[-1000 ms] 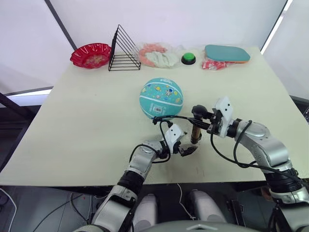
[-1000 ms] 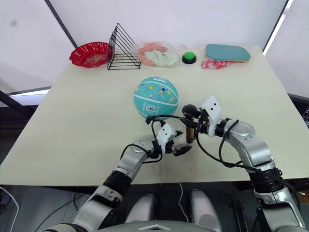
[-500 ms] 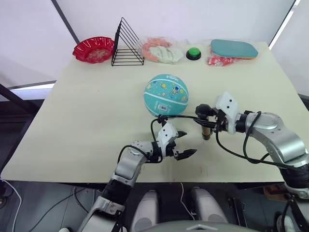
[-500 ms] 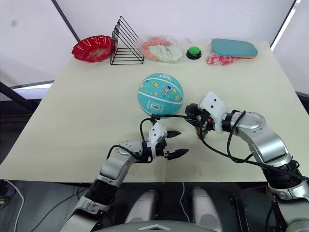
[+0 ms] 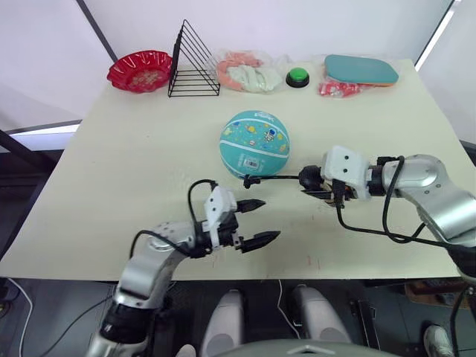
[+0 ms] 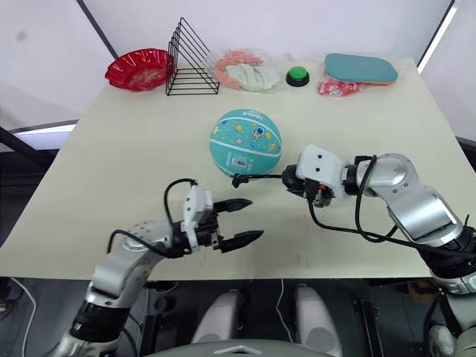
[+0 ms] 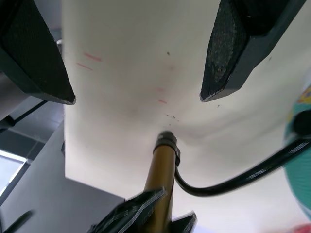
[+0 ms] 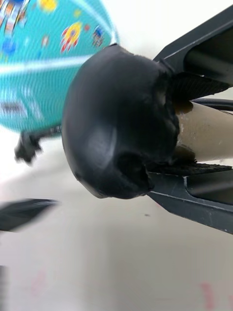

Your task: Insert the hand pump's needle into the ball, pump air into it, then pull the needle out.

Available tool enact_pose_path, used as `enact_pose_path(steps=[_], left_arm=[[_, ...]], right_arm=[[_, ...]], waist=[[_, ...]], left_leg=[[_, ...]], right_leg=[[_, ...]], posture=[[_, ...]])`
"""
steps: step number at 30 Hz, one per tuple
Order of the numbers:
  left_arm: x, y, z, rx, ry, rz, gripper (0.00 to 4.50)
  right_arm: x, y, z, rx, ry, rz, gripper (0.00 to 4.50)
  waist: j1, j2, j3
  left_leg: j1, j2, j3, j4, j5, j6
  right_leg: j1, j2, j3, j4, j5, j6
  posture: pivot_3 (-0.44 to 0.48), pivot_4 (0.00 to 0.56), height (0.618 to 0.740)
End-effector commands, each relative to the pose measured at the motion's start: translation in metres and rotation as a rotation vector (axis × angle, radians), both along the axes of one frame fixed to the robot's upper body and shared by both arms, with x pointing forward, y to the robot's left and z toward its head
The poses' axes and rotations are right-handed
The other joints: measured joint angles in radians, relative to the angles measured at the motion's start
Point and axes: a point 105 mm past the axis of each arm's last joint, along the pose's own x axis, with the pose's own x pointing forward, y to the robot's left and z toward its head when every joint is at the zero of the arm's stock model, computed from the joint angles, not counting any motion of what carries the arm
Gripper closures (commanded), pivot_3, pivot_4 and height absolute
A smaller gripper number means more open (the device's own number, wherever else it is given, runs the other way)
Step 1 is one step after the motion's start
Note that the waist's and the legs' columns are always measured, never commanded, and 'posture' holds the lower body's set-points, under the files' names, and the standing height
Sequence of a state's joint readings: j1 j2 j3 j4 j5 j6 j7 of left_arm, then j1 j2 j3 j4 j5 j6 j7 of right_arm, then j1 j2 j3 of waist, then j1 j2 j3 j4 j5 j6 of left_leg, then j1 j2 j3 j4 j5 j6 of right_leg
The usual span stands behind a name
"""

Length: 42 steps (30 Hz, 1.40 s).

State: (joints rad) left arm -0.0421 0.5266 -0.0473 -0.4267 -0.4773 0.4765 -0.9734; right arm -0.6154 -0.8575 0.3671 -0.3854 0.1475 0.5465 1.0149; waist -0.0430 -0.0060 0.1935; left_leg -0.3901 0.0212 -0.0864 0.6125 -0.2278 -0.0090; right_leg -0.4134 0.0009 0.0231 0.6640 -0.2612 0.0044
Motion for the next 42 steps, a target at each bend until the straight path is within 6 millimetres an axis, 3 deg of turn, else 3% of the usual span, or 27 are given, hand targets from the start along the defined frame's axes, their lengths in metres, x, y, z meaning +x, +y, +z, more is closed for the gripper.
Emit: enact_pose_path(steps=[1,5,16,25,27,28,32,35,39,42], left_arm=[[-0.015,0.012,0.020,-0.026,-0.034,-0.015,0.14],[-0.023,0.030,0.024,-0.034,-0.005,0.032,0.14],[-0.042,0.057,0.038,-0.030,0.006,0.108,0.14],[-0.038,0.058,0.037,-0.013,-0.006,0.135,0.14],[-0.037,0.059,0.037,-0.011,-0.009,0.140,0.14],[-0.036,0.060,0.037,-0.009,-0.009,0.142,0.14],[-0.033,0.061,0.038,-0.002,-0.012,0.146,0.14],[-0.031,0.063,0.038,0.002,-0.012,0.154,0.14],[-0.026,0.071,0.041,0.013,-0.016,0.171,0.14],[-0.022,0.075,0.042,0.016,-0.018,0.176,0.14]], right_arm=[[-0.001,0.002,0.003,-0.136,-0.108,0.071,3.39],[0.003,0.000,-0.012,-0.267,-0.140,0.116,3.39],[0.032,-0.001,-0.060,-0.434,-0.098,0.071,3.39],[0.037,0.000,-0.089,-0.427,-0.003,0.064,3.39],[0.035,0.000,-0.088,-0.400,0.017,0.067,2.35],[0.033,0.001,-0.084,-0.373,0.036,0.071,2.16],[0.017,0.003,-0.061,-0.203,0.111,0.067,0.13],[0.008,0.003,-0.050,-0.133,0.122,0.066,0.04],[-0.020,-0.005,-0.023,0.034,0.135,0.090,0.04],[-0.030,-0.008,-0.020,0.090,0.135,0.085,0.04]], waist=[[0.000,0.000,0.000],[-0.002,-0.001,0.001],[-0.001,-0.004,0.002],[0.002,-0.005,0.002],[0.002,-0.005,0.002],[0.002,-0.005,0.002],[-0.001,-0.004,0.002],[-0.004,-0.004,0.002],[0.005,-0.004,0.002],[-0.001,-0.004,0.002]], left_leg=[[-0.001,0.000,0.000,0.000,0.000,-0.001],[-0.001,0.001,0.000,0.000,0.002,-0.017],[-0.002,0.000,0.000,0.004,0.003,-0.020],[-0.002,0.000,0.000,0.008,0.005,-0.022],[-0.002,0.000,0.000,0.009,0.005,-0.022],[-0.002,0.000,0.000,0.009,0.005,-0.022],[-0.003,0.000,0.000,0.009,0.005,-0.022],[-0.002,0.002,0.001,0.009,0.005,-0.022],[-0.002,0.002,-0.001,0.009,0.005,-0.022],[-0.002,0.002,0.000,0.011,0.005,-0.022]], right_leg=[[0.000,-0.001,0.000,0.000,0.000,0.000],[-0.001,-0.001,0.000,0.000,0.000,0.000],[-0.001,-0.002,0.000,0.000,0.003,0.002],[0.001,-0.001,0.000,0.001,0.007,0.003],[0.001,-0.001,0.000,0.001,0.008,0.003],[0.001,-0.001,0.000,0.001,0.008,0.003],[0.000,-0.001,0.001,0.002,0.008,0.003],[0.000,0.000,0.001,0.003,0.009,0.002],[0.000,0.002,-0.001,0.004,0.008,0.001],[0.000,0.003,0.000,0.005,0.009,0.001]], posture=[[0.000,0.150,0.740],[0.000,0.150,0.740],[0.000,0.150,0.740],[0.000,0.150,0.740],[0.000,0.150,0.740],[0.000,0.150,0.740],[0.000,0.150,0.740],[0.000,0.150,0.740],[0.000,0.150,0.740],[0.000,0.150,0.740]])
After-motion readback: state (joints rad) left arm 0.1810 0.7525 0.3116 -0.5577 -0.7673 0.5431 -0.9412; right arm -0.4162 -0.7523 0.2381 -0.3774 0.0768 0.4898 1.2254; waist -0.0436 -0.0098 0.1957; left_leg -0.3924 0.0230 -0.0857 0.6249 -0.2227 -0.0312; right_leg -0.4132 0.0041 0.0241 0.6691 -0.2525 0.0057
